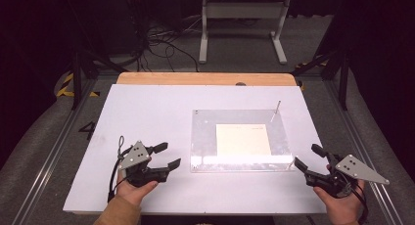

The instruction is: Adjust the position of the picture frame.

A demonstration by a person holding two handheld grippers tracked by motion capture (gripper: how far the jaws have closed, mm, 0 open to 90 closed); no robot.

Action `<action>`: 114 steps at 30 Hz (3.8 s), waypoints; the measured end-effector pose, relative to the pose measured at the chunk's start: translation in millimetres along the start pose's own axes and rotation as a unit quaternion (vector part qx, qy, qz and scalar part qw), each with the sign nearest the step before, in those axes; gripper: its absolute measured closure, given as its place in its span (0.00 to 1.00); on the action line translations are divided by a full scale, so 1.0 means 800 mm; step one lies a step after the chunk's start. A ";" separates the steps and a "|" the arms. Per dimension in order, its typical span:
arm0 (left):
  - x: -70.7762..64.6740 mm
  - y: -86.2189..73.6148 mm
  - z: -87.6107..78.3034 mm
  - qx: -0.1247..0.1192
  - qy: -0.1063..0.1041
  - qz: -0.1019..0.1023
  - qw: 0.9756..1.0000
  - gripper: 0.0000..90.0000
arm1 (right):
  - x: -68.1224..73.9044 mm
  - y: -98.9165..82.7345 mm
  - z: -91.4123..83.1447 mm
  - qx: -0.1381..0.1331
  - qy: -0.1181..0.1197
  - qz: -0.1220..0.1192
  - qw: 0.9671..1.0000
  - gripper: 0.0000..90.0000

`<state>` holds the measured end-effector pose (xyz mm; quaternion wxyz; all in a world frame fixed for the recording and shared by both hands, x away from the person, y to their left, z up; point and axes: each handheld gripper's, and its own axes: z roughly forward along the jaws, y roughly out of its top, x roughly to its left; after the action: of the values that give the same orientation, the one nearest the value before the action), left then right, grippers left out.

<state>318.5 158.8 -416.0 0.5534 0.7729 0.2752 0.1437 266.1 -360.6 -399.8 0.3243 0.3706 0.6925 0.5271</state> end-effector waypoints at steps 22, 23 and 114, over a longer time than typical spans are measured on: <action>-0.005 -0.003 0.089 0.137 -0.071 0.021 0.988 0.75 | -0.003 -0.004 0.000 0.012 0.005 0.014 1.000 0.28; -0.005 -0.003 0.089 0.137 -0.071 0.021 0.988 0.76 | -0.004 -0.004 0.000 0.012 0.005 0.014 1.000 0.28; 0.043 -0.017 0.046 0.132 -0.046 -0.068 0.988 0.80 | -0.079 0.075 0.197 0.178 -0.022 -0.050 0.983 0.95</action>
<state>362.2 153.7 -444.0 0.4667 0.8246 0.3179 0.0330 441.1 -327.4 -375.1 0.2945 0.3988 0.7856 0.3703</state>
